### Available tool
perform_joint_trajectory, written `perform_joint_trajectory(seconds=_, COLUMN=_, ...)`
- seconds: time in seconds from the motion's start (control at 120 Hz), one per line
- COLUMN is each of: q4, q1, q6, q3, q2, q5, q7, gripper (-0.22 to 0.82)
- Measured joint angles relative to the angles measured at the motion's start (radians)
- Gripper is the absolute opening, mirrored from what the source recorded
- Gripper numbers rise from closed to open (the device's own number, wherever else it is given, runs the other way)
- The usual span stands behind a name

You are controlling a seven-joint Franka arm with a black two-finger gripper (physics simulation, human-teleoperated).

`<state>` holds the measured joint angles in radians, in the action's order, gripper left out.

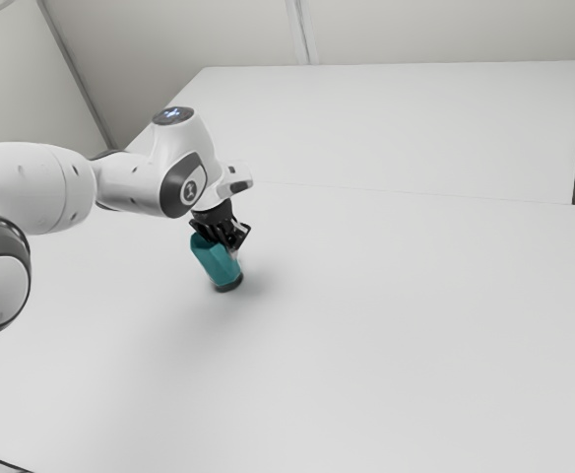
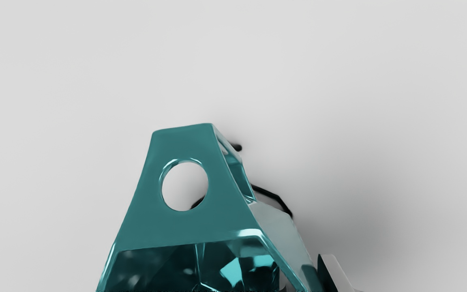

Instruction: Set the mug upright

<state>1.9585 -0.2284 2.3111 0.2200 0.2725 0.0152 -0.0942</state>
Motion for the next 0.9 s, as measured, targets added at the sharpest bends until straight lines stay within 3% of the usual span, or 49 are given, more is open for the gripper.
perform_joint_trajectory(seconds=0.292, q4=-0.007, q1=0.002, q6=-0.002, q3=0.0, q2=-0.018, q5=0.008, q7=-0.005, gripper=-0.02)
perform_joint_trajectory(seconds=0.567, q4=-0.016, q1=-0.004, q6=-0.024, q3=0.002, q2=-0.125, q5=-0.012, q7=-0.009, gripper=0.06)
perform_joint_trajectory(seconds=0.9, q4=-0.165, q1=0.001, q6=-0.211, q3=0.023, q2=-0.209, q5=-0.076, q7=-0.027, gripper=0.41)
